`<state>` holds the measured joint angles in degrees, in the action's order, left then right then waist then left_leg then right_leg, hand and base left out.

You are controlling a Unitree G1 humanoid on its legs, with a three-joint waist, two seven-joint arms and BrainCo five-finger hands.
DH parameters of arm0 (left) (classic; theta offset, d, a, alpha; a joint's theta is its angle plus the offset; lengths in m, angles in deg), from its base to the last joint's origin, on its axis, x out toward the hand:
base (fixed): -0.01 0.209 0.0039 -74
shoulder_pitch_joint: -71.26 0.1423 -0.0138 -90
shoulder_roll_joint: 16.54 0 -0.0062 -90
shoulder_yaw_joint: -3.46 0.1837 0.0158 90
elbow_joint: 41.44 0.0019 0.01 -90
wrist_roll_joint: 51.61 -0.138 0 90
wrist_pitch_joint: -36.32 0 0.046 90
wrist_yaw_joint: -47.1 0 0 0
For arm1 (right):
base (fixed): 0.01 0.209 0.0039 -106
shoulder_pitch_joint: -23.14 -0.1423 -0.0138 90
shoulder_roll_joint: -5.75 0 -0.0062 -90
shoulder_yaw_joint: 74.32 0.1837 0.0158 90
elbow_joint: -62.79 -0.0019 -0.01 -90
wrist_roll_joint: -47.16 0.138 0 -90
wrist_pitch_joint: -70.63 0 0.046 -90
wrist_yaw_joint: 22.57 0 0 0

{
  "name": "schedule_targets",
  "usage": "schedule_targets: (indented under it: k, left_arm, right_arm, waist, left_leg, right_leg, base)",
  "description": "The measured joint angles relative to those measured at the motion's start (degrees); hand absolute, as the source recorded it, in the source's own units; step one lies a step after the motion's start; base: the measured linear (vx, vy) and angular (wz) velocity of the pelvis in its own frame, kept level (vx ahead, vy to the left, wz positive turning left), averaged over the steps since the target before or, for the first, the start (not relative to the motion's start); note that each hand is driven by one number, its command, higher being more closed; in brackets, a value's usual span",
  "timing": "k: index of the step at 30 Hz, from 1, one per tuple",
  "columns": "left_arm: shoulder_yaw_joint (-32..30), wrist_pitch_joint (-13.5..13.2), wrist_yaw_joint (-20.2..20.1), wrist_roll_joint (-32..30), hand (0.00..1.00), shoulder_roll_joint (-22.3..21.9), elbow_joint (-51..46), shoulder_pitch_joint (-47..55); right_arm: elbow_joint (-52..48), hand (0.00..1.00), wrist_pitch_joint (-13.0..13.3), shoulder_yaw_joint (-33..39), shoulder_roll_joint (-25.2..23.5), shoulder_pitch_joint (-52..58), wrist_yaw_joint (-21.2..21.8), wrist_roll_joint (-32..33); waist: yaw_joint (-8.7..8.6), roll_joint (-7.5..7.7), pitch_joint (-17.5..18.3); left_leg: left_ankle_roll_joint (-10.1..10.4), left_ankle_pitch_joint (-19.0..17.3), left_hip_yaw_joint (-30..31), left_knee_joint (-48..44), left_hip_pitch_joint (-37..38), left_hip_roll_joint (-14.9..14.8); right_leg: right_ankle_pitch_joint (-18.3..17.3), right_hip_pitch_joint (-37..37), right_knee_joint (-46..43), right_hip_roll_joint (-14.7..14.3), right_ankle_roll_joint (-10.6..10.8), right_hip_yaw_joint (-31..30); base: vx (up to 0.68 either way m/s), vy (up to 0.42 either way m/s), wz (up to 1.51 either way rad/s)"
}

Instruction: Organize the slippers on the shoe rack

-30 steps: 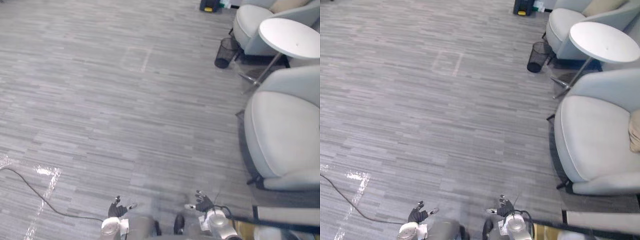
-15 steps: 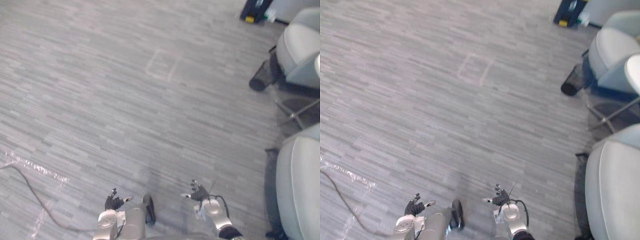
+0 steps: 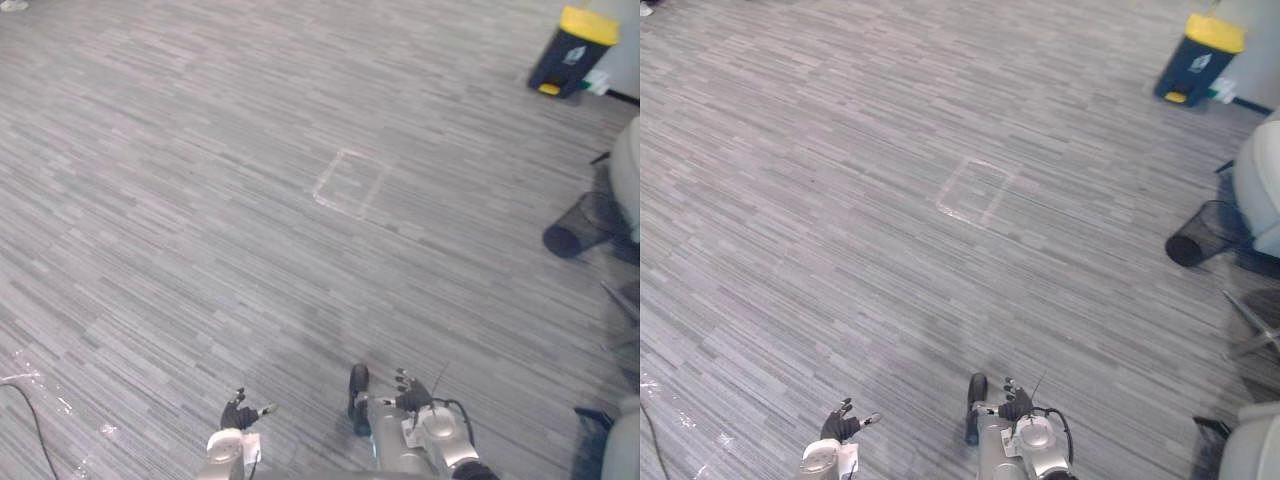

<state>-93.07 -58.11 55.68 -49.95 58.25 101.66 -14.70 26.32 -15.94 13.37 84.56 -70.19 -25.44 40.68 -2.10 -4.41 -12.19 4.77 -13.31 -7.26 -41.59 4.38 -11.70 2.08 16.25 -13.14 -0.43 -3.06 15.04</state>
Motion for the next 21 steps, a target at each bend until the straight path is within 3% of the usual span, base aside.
schedule_targets:
  k: [1, 2, 4, 6, 7, 9, 10, 11, 12, 13, 14, 15, 16, 17, 18, 19, 20, 21]
  left_arm:
    - [-1.7, 0.2, 0.0, 0.0, 0.00, -0.7, -0.3, 1.3]
    - [-2.2, 0.2, -0.2, 0.1, 0.00, -0.8, -0.9, 1.6]
    - [-3.0, 0.1, -0.2, 0.0, 0.00, -0.2, -3.4, 1.7]
    - [-3.2, -0.2, -0.2, 0.1, 0.00, 0.6, -4.6, 1.6]
    - [-3.6, -0.2, -0.3, 0.1, 0.00, 0.6, -5.1, 1.5]
    - [-3.6, -0.3, -0.3, 0.1, 0.00, 0.5, -5.5, 0.0]
    - [-3.6, -0.3, -0.3, 0.1, 0.00, 0.5, -5.7, -0.4]
    - [-3.5, -0.3, -0.3, 0.1, 0.00, 0.2, -5.6, -0.3]
    - [-3.3, -0.3, -0.2, 0.1, 0.00, 0.0, -5.5, -0.1]
    - [-3.0, -0.3, -0.3, 0.3, 0.00, -0.2, -5.1, 0.0]
    - [-2.9, -0.2, -0.1, 0.2, 0.00, 0.6, -4.9, -0.8]
    - [-2.7, -0.2, -0.1, 0.2, 0.00, 0.9, -4.8, -1.3]
    - [-2.7, -0.2, -0.1, 0.1, 0.00, 1.0, -4.7, -1.3]
    - [-2.3, 0.0, -0.2, 0.1, 0.00, 1.0, -3.7, -1.0]
    - [-2.0, 0.1, -0.1, 0.1, 0.00, 1.3, -3.4, -1.0]
    - [-0.1, 0.5, -0.1, 0.1, 0.00, 2.5, -2.6, -1.0]
    - [0.4, 0.6, -0.1, 0.1, 0.00, 2.7, -2.5, -1.0]
    - [1.8, 1.0, -0.1, 0.1, 0.00, 3.1, -2.2, -0.6]
  right_arm:
    - [-0.1, 0.00, -0.1, -0.3, -0.3, 0.6, 0.0, 0.2]
    - [-0.1, 0.00, -0.2, -0.3, -1.0, 1.0, 0.0, 0.3]
    - [0.1, 0.00, -0.3, -0.5, -2.6, 1.2, 0.0, 0.3]
    - [0.6, 0.00, -0.5, -2.2, -2.8, 0.8, 0.0, 0.3]
    - [1.5, 0.00, -0.5, -2.4, -2.8, 0.1, 0.0, 0.3]
    - [1.9, 0.00, -0.7, -2.0, -2.6, -0.7, 0.0, 0.3]
    - [1.9, 0.00, -0.7, -1.5, -2.5, -0.8, -0.1, 0.3]
    - [1.9, 0.00, -0.7, -0.4, -2.2, -0.7, -0.3, 0.2]
    - [1.9, 0.00, -0.6, -0.2, -2.0, -0.6, -0.4, 0.2]
    - [2.0, 0.00, -0.7, -0.2, -1.8, -0.5, -0.6, 0.1]
    - [2.4, 0.00, -0.7, -0.2, -2.5, -0.6, -0.6, 0.1]
    - [2.4, 0.00, -0.7, -0.2, -3.0, 0.1, -0.5, 0.0]
    - [2.4, 0.00, -0.7, -0.2, -3.0, 0.2, -0.5, 0.0]
    - [2.5, 0.00, -0.6, -0.1, -3.0, 0.9, -0.5, -0.1]
    - [2.5, 0.00, -0.6, -0.1, -3.1, 1.2, -0.5, -0.1]
    - [2.5, 0.00, -0.6, 0.0, -3.1, 1.8, -0.5, -0.1]
    - [2.5, 0.00, -0.6, 0.0, -3.1, 2.0, -0.4, -0.1]
    - [2.1, 0.00, -0.5, 0.3, -2.8, 2.3, -0.3, -0.1]
  waist:
    - [0.74, -0.68, -0.2]
    - [1.57, -0.41, -0.6]
    - [2.76, 1.35, -1.0]
    - [3.07, 2.93, -0.4]
    - [3.70, 2.77, -0.3]
    - [5.41, 3.20, -1.6]
    - [5.56, 3.81, -2.1]
    - [5.61, 4.02, -2.0]
    - [5.57, 3.30, -1.7]
    - [5.72, 2.65, -1.5]
    - [5.18, 4.92, -1.4]
    - [5.28, 5.71, -1.3]
    - [5.37, 5.71, -1.3]
    - [5.25, 5.75, -1.1]
    - [5.25, 5.90, -1.0]
    - [5.03, 6.59, -0.9]
    - [4.88, 6.71, -1.0]
    - [4.13, 6.71, -0.9]
  left_leg:
    - [-0.1, 4.3, -1.1, -13.2, -4.7, -4.2]
    - [-0.9, 3.6, -3.6, -21.2, -7.1, -6.9]
    - [-2.1, 1.9, -7.2, -27.1, -12.4, -8.2]
    - [-1.8, -0.5, -10.6, -21.5, -19.6, -6.6]
    - [-1.8, -1.7, -12.0, -16.3, -21.7, -6.2]
    - [-2.0, -1.6, -12.7, -0.5, -24.6, -2.3]
    - [-2.1, -0.5, -12.5, 6.1, -24.6, -0.2]
    - [-1.4, 5.2, -11.7, 21.1, -24.0, 2.8]
    - [-1.5, 7.6, -11.0, 25.2, -23.9, 3.2]
    - [-3.0, 15.3, -9.9, 26.3, -23.2, 3.4]
    - [-6.1, 14.2, -10.0, 25.2, -22.9, 6.0]
    - [-6.8, 11.0, -9.4, 22.7, -22.9, 7.0]
    - [-7.2, 10.2, -9.3, 21.7, -22.9, 7.1]
    - [-7.5, 4.7, -9.1, 18.9, -20.7, 7.6]
    - [-7.3, 3.8, -9.1, 18.9, -19.7, 8.0]
    - [-7.1, 1.8, -8.4, 19.9, -15.9, 10.0]
    - [-7.2, 1.5, -8.2, 20.4, -14.8, 10.4]
    - [-7.8, 0.6, -7.5, 23.1, -9.6, 11.7]
  right_leg:
    - [-2.4, -5.0, 2.1, -2.2, -1.5, -0.3]
    - [-3.9, -8.8, 3.4, -3.4, -2.2, -1.2]
    - [-6.6, -15.2, 5.8, -3.7, -2.2, -2.9]
    - [-8.5, -18.9, 7.6, -2.6, -1.8, -4.1]
    - [-8.3, -20.2, 7.8, -2.4, -1.1, -5.1]
    - [-9.4, -23.9, 9.9, -0.3, 0.5, -7.0]
    - [-10.1, -25.4, 10.6, 0.9, 1.4, -7.2]
    - [-11.6, -27.8, 11.7, 2.2, 3.1, -7.3]
    - [-12.2, -28.5, 12.0, 1.9, 3.7, -7.5]
    - [-13.7, -29.8, 12.1, 1.9, 4.9, -8.1]
    - [-14.3, -31.4, 11.8, 4.3, 5.6, -7.2]
    - [-12.9, -31.2, 9.6, 5.4, 5.9, -6.4]
    - [-12.7, -31.0, 8.3, 5.6, 6.1, -6.4]
    - [-13.2, -26.6, -7.2, 7.4, 7.8, -6.9]
    - [-12.7, -24.6, -12.6, 8.2, 9.1, -6.9]
    - [-11.2, -18.8, -29.1, 10.6, 11.8, -7.4]
    - [-11.4, -17.6, -32.6, 11.0, 11.6, -7.4]
    - [-12.3, -13.6, -41.7, 11.4, 10.3, -6.6]
  base:
    - [0.69, -0.155, -0.16]
    - [0.64, -0.125, -0.26]
    - [0.60, -0.094, -0.21]
    - [0.56, -0.034, -0.34]
    - [0.68, 0.033, -0.66]
    - [0.57, 0.113, -0.59]
    - [0.59, 0.210, -0.37]
    - [0.60, 0.235, -0.28]
    - [0.48, 0.218, -0.32]
    - [0.61, 0.277, -0.02]
    - [0.72, 0.318, 0.15]
    - [0.61, 0.256, 0.29]
    - [0.55, 0.262, 0.19]
    - [0.41, 0.218, 0.11]
    - [0.61, 0.325, 0.24]
    - [0.41, 0.208, 0.23]
    - [0.53, 0.216, 0.38]
    - [0.67, 0.183, 0.38]
